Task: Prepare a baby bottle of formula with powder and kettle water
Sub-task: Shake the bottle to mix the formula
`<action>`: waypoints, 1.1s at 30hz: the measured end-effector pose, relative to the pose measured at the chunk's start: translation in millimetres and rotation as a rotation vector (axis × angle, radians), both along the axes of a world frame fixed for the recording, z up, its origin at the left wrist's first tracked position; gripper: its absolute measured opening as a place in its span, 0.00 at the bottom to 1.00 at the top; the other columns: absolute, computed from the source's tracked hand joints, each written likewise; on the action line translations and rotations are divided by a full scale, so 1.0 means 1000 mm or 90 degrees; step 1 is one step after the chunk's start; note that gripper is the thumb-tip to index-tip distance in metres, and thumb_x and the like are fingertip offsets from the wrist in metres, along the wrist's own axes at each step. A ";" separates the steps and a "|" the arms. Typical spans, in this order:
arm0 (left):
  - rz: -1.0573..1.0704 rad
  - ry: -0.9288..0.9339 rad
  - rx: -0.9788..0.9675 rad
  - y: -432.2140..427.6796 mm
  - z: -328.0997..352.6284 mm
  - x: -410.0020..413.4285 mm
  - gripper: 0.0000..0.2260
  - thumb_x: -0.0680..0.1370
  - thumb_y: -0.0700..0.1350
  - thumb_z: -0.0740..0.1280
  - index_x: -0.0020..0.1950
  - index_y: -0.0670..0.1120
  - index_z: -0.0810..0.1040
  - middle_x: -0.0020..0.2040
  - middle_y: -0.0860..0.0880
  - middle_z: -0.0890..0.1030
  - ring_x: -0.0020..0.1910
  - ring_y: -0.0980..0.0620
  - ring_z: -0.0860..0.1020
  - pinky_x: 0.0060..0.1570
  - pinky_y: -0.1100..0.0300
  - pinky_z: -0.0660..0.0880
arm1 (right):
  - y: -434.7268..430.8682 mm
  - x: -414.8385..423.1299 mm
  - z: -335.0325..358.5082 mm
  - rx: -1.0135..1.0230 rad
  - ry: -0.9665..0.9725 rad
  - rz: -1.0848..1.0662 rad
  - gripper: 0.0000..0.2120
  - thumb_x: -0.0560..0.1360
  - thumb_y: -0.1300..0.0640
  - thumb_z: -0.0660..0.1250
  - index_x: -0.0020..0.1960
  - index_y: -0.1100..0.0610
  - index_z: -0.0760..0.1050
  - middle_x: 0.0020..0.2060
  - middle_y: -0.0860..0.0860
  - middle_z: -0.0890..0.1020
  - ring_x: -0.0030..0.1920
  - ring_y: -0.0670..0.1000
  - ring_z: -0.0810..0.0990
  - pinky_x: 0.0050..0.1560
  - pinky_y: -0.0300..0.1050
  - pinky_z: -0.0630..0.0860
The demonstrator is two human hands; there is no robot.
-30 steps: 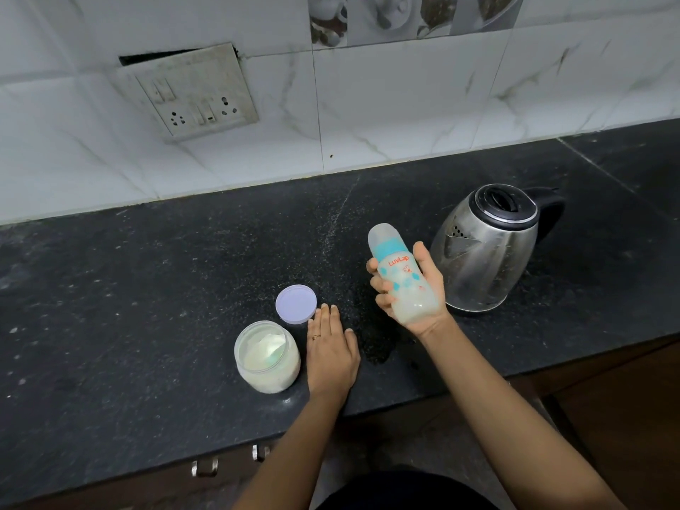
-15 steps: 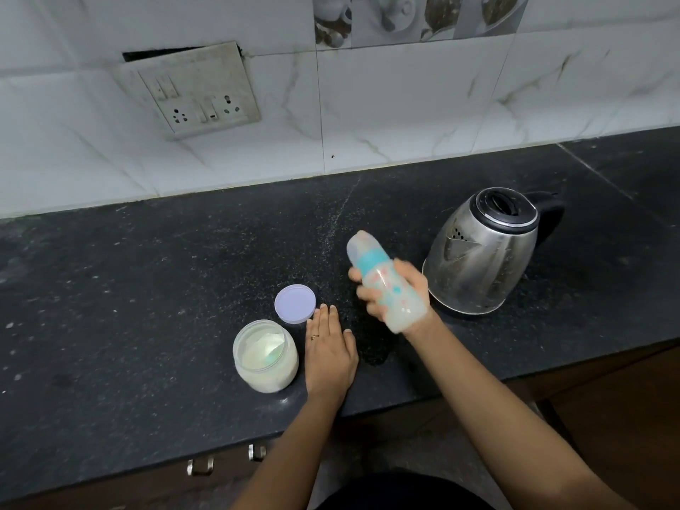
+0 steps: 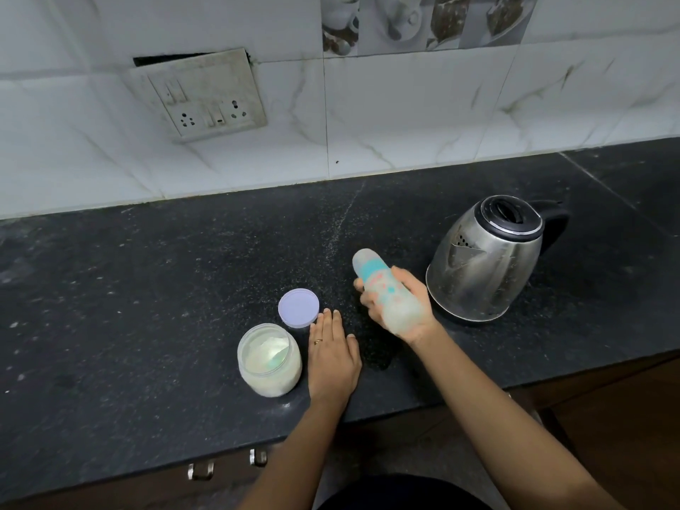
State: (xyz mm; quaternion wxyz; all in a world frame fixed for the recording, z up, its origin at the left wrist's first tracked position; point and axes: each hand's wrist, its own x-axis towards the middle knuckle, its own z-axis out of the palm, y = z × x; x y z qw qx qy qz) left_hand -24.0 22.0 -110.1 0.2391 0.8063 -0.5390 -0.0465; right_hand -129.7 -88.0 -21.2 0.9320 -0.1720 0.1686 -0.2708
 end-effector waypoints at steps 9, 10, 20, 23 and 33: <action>0.000 0.011 -0.001 0.000 0.000 0.000 0.26 0.78 0.50 0.49 0.71 0.37 0.69 0.70 0.39 0.70 0.72 0.44 0.66 0.73 0.52 0.55 | -0.002 0.000 0.008 -0.030 -0.006 -0.043 0.38 0.63 0.56 0.75 0.68 0.57 0.61 0.47 0.59 0.78 0.35 0.54 0.79 0.32 0.47 0.80; 0.001 0.013 0.000 0.000 0.000 0.000 0.26 0.78 0.50 0.49 0.71 0.37 0.69 0.71 0.39 0.70 0.72 0.44 0.66 0.73 0.52 0.55 | 0.000 0.000 0.011 -0.046 0.001 -0.057 0.39 0.64 0.56 0.75 0.69 0.55 0.60 0.47 0.59 0.79 0.34 0.54 0.78 0.32 0.47 0.79; 0.005 0.012 0.001 -0.001 -0.002 0.000 0.26 0.78 0.50 0.49 0.70 0.37 0.69 0.70 0.39 0.70 0.72 0.44 0.66 0.73 0.52 0.56 | 0.001 0.000 0.028 -0.039 0.017 -0.042 0.32 0.58 0.54 0.79 0.59 0.61 0.75 0.46 0.56 0.77 0.34 0.52 0.78 0.32 0.42 0.78; 0.003 0.011 0.004 -0.001 -0.002 0.000 0.27 0.78 0.50 0.48 0.71 0.37 0.69 0.71 0.39 0.70 0.72 0.43 0.66 0.73 0.52 0.54 | -0.002 0.001 0.026 0.099 0.010 -0.085 0.34 0.58 0.54 0.79 0.60 0.62 0.72 0.44 0.56 0.78 0.35 0.52 0.80 0.32 0.44 0.80; 0.002 0.029 0.006 0.000 -0.002 0.000 0.28 0.78 0.51 0.47 0.72 0.39 0.67 0.73 0.40 0.68 0.74 0.45 0.63 0.74 0.54 0.52 | 0.008 0.003 0.037 -0.093 0.051 -0.038 0.32 0.56 0.55 0.79 0.57 0.59 0.73 0.41 0.55 0.78 0.32 0.51 0.77 0.31 0.44 0.77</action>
